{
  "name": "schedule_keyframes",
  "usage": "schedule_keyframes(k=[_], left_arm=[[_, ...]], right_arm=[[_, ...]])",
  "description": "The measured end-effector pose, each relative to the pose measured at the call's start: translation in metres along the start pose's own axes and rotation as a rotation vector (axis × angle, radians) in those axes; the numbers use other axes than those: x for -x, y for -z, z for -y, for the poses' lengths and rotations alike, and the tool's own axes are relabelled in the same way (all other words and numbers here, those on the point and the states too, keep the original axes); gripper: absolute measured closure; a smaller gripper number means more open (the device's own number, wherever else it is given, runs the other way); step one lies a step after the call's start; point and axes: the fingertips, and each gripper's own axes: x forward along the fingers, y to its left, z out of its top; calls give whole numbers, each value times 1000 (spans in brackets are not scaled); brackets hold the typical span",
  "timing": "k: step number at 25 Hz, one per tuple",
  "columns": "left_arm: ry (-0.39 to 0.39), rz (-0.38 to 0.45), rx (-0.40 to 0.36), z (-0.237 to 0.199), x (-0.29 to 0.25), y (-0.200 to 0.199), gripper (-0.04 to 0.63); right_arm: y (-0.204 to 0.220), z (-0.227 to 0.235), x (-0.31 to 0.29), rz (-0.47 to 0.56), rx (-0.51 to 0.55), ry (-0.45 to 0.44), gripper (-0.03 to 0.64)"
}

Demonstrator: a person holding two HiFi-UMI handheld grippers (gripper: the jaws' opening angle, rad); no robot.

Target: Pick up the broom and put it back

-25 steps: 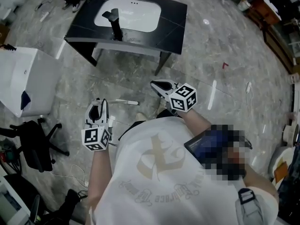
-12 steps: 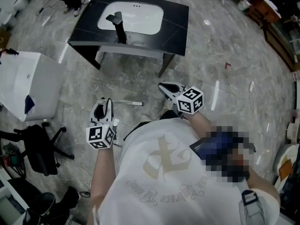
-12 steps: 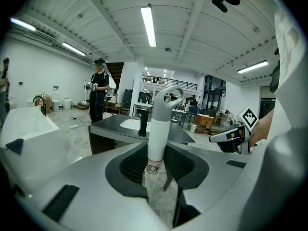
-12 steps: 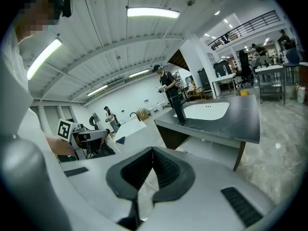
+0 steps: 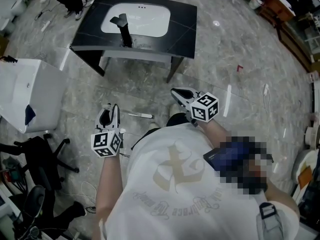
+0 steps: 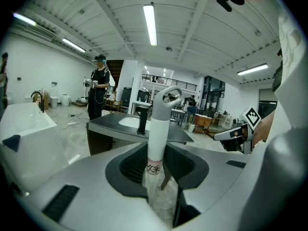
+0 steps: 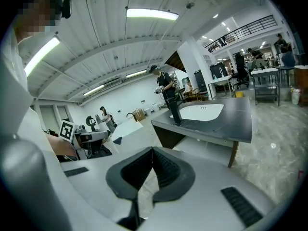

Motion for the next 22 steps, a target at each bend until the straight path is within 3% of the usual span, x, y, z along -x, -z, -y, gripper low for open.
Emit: schedule_keyframes(k=[22], left_arm=[[31,-63,-67,16,-24,9,482]], right_arm=[[24,27,15,10,-72,44,600]])
